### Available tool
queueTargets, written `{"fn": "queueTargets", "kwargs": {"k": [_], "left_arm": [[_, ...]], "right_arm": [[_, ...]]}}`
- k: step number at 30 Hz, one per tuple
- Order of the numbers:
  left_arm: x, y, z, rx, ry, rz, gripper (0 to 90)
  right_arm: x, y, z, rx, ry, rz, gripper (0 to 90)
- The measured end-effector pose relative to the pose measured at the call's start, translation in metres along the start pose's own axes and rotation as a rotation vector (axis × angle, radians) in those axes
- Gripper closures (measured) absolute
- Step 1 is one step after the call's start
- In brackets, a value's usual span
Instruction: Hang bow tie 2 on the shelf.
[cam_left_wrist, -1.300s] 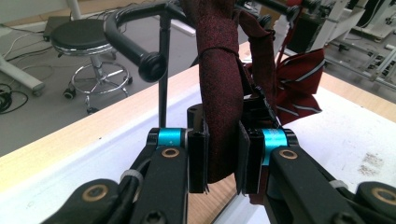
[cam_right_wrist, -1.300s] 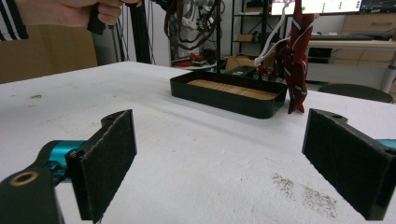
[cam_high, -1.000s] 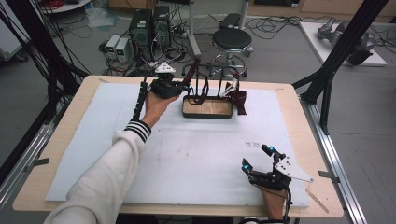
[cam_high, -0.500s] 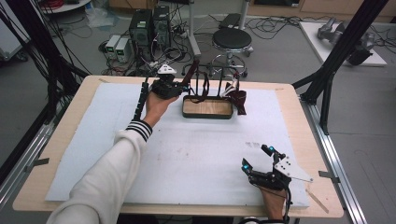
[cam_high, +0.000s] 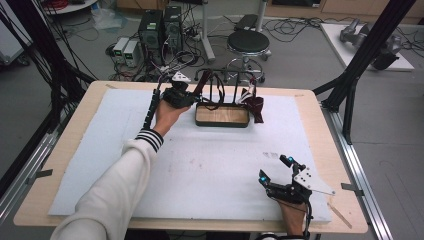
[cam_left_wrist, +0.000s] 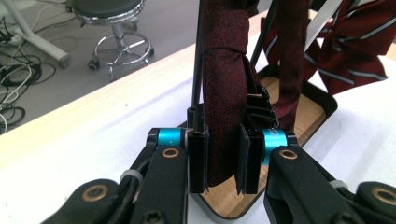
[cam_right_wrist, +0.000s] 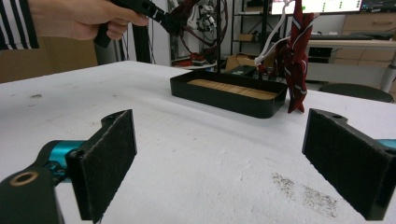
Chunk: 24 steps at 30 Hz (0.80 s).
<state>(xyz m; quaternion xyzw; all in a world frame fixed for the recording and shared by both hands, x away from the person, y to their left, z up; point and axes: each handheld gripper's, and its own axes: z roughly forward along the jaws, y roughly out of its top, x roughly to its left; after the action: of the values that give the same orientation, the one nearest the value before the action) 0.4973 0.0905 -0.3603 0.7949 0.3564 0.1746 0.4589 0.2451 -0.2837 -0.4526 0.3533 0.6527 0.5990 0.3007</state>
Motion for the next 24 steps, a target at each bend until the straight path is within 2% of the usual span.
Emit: {"fn": "queueTargets", "kwargs": {"k": [9, 14, 16, 19, 22, 24], "left_arm": [[0.002, -0.002, 0.0, 0.022, -0.007, 0.002, 76.4], [0.004, -0.006, -0.002, 0.017, -0.008, 0.002, 74.3], [0.005, -0.007, -0.002, 0.011, -0.014, -0.005, 67.3], [0.007, -0.01, -0.001, 0.01, 0.002, -0.015, 44.3], [0.011, -0.013, -0.004, -0.017, -0.024, -0.019, 34.2], [0.014, -0.015, -0.007, -0.031, -0.042, -0.012, 23.2]], "right_arm": [[0.0, 0.0, 0.0, -0.002, 0.001, -0.006, 9.0], [0.0, 0.0, 0.0, -0.002, 0.002, 0.001, 9.0], [0.0, 0.0, 0.0, -0.004, 0.001, -0.002, 9.1], [0.001, 0.0, -0.001, -0.006, 0.003, -0.001, 9.0], [0.0, 0.0, -0.001, -0.007, 0.003, -0.001, 9.1], [0.0, 0.0, -0.001, -0.009, 0.001, -0.003, 9.0]]}}
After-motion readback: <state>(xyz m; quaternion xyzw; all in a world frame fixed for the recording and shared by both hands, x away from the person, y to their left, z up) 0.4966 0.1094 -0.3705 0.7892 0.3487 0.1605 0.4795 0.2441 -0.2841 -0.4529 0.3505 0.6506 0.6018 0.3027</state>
